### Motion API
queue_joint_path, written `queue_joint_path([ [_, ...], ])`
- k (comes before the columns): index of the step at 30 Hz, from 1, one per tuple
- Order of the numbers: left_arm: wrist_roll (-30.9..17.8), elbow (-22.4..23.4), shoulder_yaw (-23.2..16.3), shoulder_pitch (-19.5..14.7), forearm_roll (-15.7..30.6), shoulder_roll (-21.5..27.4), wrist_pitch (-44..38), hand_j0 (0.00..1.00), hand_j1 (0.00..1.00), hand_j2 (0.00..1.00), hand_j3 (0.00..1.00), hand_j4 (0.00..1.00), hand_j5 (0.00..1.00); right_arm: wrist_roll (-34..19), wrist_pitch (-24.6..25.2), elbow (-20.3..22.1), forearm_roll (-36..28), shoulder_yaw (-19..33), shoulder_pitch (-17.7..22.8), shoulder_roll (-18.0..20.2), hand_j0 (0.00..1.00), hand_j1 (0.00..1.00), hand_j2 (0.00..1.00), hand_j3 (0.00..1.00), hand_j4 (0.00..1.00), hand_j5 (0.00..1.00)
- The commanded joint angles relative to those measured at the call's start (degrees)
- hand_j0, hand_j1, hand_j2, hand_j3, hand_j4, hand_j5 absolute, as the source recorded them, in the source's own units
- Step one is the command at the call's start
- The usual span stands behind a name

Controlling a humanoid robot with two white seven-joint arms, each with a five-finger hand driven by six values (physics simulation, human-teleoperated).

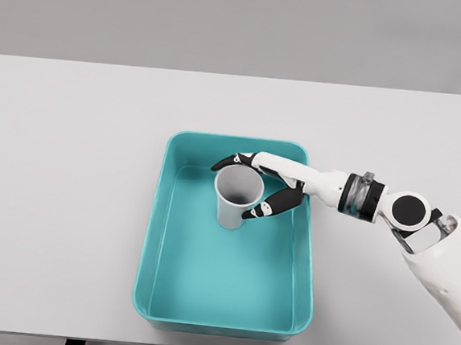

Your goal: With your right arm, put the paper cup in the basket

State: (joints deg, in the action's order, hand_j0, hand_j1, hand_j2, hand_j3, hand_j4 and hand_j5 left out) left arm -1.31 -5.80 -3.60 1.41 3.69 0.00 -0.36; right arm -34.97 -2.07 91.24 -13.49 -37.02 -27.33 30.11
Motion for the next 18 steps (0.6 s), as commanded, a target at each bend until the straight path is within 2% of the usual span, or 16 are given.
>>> queue_joint_path([
  [1,0.0,0.0,0.0,0.0,0.0,0.0,0.0,1.00,1.00,1.00,1.00,1.00,1.00,0.0,0.0,0.2,-0.2,0.0,0.0,0.0,0.86,0.86,0.86,0.86,0.86,0.86],
  [7,0.0,0.0,0.0,0.0,0.0,0.0,0.0,1.00,1.00,1.00,1.00,1.00,1.00,0.0,0.0,0.3,-0.2,0.3,0.0,0.1,0.88,0.88,0.88,0.88,0.88,0.88],
  [12,0.0,0.0,0.0,0.0,0.0,0.0,0.0,1.00,1.00,1.00,1.00,1.00,1.00,0.0,0.0,0.6,-0.2,0.4,0.0,0.2,0.98,0.98,0.98,0.98,0.98,0.98],
  [18,0.0,0.0,0.0,0.0,0.0,0.0,-0.1,1.00,1.00,1.00,1.00,1.00,1.00,0.0,0.1,2.6,-0.3,0.8,-0.1,1.0,0.98,0.98,0.98,0.98,0.98,0.98],
])
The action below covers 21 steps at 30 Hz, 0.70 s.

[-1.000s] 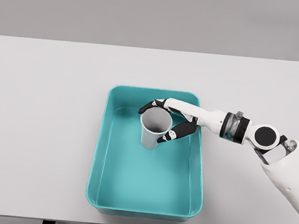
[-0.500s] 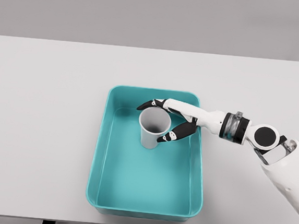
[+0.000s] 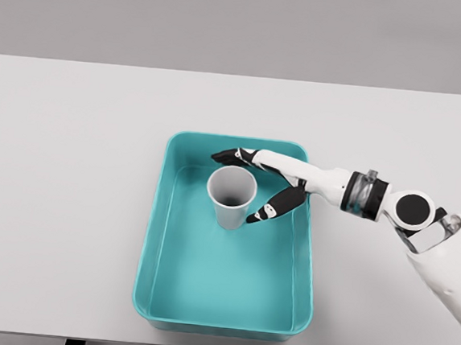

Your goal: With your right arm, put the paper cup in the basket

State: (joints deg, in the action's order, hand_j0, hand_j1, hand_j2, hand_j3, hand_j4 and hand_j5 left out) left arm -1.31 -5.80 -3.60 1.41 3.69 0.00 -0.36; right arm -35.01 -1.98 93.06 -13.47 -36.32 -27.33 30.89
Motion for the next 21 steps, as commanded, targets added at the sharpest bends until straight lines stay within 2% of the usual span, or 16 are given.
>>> queue_joint_path([
  [1,0.0,0.0,0.0,0.0,0.0,0.0,0.0,1.00,1.00,1.00,1.00,1.00,1.00,0.0,0.0,1.2,-0.4,0.9,0.0,0.3,0.98,0.98,0.98,0.98,0.98,0.98],
  [4,0.0,0.0,0.0,0.0,0.0,0.0,0.0,1.00,1.00,1.00,1.00,1.00,1.00,0.0,0.1,3.1,-0.9,3.8,0.1,1.3,0.98,0.98,0.98,0.98,0.98,0.98],
  [7,0.0,0.0,0.0,0.0,0.0,0.0,0.0,1.00,1.00,1.00,1.00,1.00,1.00,0.0,1.2,7.3,-2.1,6.3,0.4,5.2,0.98,0.98,0.98,0.98,0.98,0.98],
  [9,0.0,0.0,0.0,0.0,0.0,0.0,0.0,1.00,1.00,1.00,1.00,1.00,1.00,0.0,0.9,7.4,-6.8,7.8,0.6,8.0,0.98,0.98,0.98,0.98,0.98,0.98],
  [11,0.0,0.0,0.0,0.0,0.0,0.0,0.0,1.00,1.00,1.00,1.00,1.00,1.00,0.0,0.4,7.4,-8.0,10.5,0.8,9.0,0.98,0.98,0.98,0.98,0.98,0.98],
  [13,0.0,0.0,0.0,0.0,0.0,0.0,0.0,1.00,1.00,1.00,1.00,1.00,1.00,0.0,0.4,7.4,-12.0,17.3,1.1,10.8,0.99,0.99,0.99,0.99,0.99,0.99],
  [14,0.0,0.0,0.0,0.0,0.0,0.0,0.0,1.00,1.00,1.00,1.00,1.00,1.00,0.0,0.3,7.4,-13.2,18.8,1.1,12.0,0.99,0.99,0.99,0.99,0.99,0.99],
  [16,0.0,0.0,0.0,0.0,0.0,0.0,0.0,1.00,1.00,1.00,1.00,1.00,1.00,0.0,0.2,7.4,-13.5,19.4,1.1,15.1,0.99,0.99,0.99,0.99,0.99,0.99],
  [18,0.0,0.0,0.0,0.0,0.0,0.0,0.0,1.00,1.00,1.00,1.00,1.00,1.00,0.0,-1.0,7.3,-13.6,20.0,2.0,16.1,0.99,0.99,0.99,0.99,0.99,0.99],
  [21,0.0,0.0,0.0,0.0,0.0,0.0,0.0,1.00,1.00,1.00,1.00,1.00,1.00,0.0,-2.2,7.3,-13.6,22.7,5.8,17.4,0.99,0.99,0.99,0.99,0.99,0.99],
])
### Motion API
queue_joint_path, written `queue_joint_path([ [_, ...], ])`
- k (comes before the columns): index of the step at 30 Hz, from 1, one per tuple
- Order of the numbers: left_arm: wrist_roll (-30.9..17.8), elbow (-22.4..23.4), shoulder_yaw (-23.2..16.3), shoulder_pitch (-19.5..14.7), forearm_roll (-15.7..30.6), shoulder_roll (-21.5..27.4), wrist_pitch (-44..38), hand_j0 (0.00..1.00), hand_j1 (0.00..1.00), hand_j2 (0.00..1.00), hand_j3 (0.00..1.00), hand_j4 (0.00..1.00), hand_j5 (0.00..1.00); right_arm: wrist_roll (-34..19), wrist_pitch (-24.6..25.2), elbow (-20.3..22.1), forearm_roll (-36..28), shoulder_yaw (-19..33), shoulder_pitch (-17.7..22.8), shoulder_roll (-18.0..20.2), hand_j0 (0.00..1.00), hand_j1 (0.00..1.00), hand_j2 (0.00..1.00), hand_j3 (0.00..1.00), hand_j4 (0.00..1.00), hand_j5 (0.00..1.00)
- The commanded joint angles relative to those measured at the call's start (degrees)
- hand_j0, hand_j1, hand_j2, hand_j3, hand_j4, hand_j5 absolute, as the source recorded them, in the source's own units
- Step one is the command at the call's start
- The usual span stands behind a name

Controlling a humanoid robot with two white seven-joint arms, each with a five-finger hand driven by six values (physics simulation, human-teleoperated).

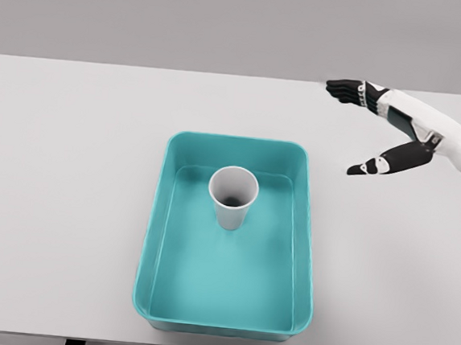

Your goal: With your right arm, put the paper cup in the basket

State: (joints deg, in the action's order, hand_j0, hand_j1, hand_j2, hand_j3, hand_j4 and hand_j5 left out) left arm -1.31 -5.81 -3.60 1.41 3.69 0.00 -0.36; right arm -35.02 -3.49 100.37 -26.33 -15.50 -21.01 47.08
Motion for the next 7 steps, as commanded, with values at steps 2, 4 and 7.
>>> queue_joint_path([
  [2,0.0,0.0,0.0,0.0,0.0,0.0,0.0,1.00,1.00,1.00,1.00,1.00,1.00,0.0,-0.8,0.1,-0.7,1.9,1.1,1.3,0.99,0.99,0.99,0.99,0.99,0.99],
  [4,0.0,0.0,0.0,0.0,0.0,0.0,0.0,1.00,1.00,1.00,1.00,1.00,1.00,0.0,-0.8,0.1,-0.7,1.9,1.1,1.2,0.99,0.99,0.99,0.99,0.99,0.99],
  [7,0.0,0.1,0.1,0.3,0.0,0.0,-0.1,1.00,1.00,1.00,1.00,1.00,1.00,0.0,-0.8,0.0,-0.6,2.0,2.0,0.6,1.00,1.00,1.00,1.00,1.00,1.00],
])
